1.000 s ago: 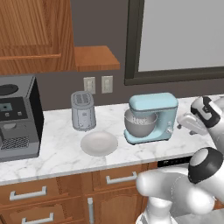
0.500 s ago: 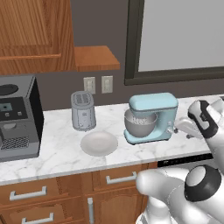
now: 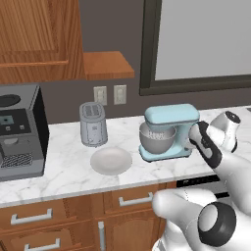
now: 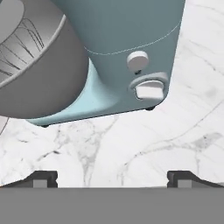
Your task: Add butter and sugar cubes to the stand mixer bowl and then turn on the stand mixer to begin making frosting.
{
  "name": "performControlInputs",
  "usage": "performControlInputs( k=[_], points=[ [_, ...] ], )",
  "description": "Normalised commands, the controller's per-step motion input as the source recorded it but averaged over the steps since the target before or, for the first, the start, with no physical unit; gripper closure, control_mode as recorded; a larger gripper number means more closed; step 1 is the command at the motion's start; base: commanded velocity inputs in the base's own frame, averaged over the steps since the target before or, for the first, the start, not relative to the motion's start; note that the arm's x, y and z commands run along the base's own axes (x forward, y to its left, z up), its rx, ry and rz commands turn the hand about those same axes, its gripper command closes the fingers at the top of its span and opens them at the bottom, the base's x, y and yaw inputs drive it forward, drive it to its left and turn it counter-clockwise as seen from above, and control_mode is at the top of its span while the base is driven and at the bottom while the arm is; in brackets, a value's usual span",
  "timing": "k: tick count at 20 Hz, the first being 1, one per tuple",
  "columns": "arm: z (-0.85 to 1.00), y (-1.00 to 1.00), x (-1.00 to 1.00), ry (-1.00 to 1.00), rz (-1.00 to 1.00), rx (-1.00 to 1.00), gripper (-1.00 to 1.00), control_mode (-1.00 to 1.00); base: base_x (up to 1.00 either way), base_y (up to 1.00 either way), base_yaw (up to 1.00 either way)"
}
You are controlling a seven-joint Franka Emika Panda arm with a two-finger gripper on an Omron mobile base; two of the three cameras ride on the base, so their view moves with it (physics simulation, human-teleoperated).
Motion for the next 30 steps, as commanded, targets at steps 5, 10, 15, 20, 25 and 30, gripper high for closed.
performControlInputs(
  k=[5,10,15,20,25,30],
  points=[
    [0.0,-0.15,0.41,0.0,0.0,-0.19,-1.0,-1.0,0.0,0.0,0.0],
    [0.0,-0.27,0.18,0.03,0.0,-0.18,-1.0,-1.0,0.0,0.0,0.0],
    [0.0,-0.14,0.09,0.06,0.0,-0.15,-1.0,-1.0,0.0,0.0,0.0],
    [-0.12,-0.01,0.03,0.03,0.0,-0.04,-1.0,-1.0,0.0,0.0,0.0],
    [-0.24,0.0,0.03,0.0,0.0,0.0,-1.0,-1.0,0.0,0.0,0.0],
    [-0.03,0.0,0.0,-0.05,0.05,0.0,-1.0,-1.0,0.0,0.0,0.0]
  ],
)
